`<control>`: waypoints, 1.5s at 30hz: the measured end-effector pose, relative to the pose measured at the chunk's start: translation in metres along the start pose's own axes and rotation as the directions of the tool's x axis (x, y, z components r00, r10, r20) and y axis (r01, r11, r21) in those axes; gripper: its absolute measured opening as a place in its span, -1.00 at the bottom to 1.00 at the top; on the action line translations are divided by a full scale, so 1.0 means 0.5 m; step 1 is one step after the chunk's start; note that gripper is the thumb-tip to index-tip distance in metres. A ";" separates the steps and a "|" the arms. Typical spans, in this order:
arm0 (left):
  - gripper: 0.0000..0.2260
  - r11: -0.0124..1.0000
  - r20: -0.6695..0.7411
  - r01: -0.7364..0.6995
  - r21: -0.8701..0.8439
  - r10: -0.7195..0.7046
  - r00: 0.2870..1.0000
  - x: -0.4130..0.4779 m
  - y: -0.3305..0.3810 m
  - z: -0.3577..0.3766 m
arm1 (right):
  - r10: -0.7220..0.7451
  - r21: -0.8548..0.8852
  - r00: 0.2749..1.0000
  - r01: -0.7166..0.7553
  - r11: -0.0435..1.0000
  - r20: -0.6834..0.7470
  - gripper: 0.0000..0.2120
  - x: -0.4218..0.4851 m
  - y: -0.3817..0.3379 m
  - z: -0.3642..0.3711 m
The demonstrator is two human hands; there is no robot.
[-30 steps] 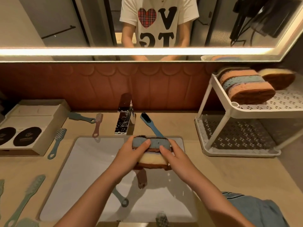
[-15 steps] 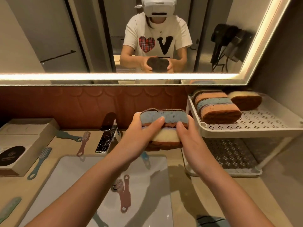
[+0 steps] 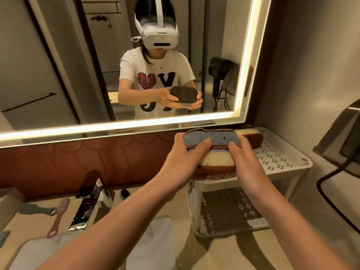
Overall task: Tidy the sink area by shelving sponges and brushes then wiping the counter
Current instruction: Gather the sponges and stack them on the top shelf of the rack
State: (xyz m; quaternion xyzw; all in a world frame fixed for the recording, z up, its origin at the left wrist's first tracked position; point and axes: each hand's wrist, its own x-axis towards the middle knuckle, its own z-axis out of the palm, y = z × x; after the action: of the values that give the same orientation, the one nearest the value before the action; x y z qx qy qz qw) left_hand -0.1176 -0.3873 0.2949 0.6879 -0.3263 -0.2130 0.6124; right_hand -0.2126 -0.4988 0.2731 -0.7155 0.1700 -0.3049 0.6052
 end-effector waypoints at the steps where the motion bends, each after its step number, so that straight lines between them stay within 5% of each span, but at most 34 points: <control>1: -0.60 1.000 0.017 0.019 0.012 -0.019 1.000 0.011 0.004 0.010 | 0.003 0.008 1.000 -0.003 1.000 -0.023 -0.73 0.006 0.004 -0.009; 6: -0.35 0.955 0.099 -0.047 0.294 0.018 0.995 0.079 -0.015 0.068 | -0.015 -0.076 0.978 -0.001 0.997 -0.209 -0.72 0.045 0.020 -0.075; 10: -0.28 0.707 0.248 -0.262 0.657 0.126 0.961 0.109 -0.077 0.102 | 0.013 -0.111 0.937 -0.055 0.992 -0.350 -0.75 0.082 0.041 -0.136; 16: -0.40 0.411 0.285 -0.293 0.863 0.082 0.955 0.113 -0.123 0.122 | 0.008 -0.284 0.887 -0.157 0.946 -0.462 -0.81 0.125 0.078 -0.199; 23: -0.37 0.403 0.246 -0.278 0.872 0.129 0.961 0.107 -0.133 0.129 | 0.013 -0.526 0.905 -0.258 0.811 -0.425 -0.72 0.174 0.106 -0.241; 38: -0.38 0.435 0.260 -0.279 0.856 0.105 0.960 0.108 -0.132 0.127 | 0.313 -0.584 0.905 -0.425 0.692 -0.287 -0.62 0.231 0.148 -0.236; 41: -0.38 0.449 0.262 -0.274 0.850 0.090 0.961 0.110 -0.133 0.128 | 0.240 -0.698 0.906 -0.421 0.580 -0.347 -0.50 0.228 0.149 -0.234; 45: -0.42 0.544 0.261 -0.242 0.804 0.043 0.964 0.128 -0.114 0.123 | -0.173 -0.877 0.936 -0.206 0.434 -0.306 -0.60 0.203 0.131 -0.217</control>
State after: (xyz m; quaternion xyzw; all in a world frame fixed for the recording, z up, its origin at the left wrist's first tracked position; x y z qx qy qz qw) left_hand -0.1048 -0.4738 0.2360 0.8390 -0.5057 -0.0548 0.1935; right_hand -0.1972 -0.6571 0.2416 -0.8582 0.4178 -0.2833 0.0934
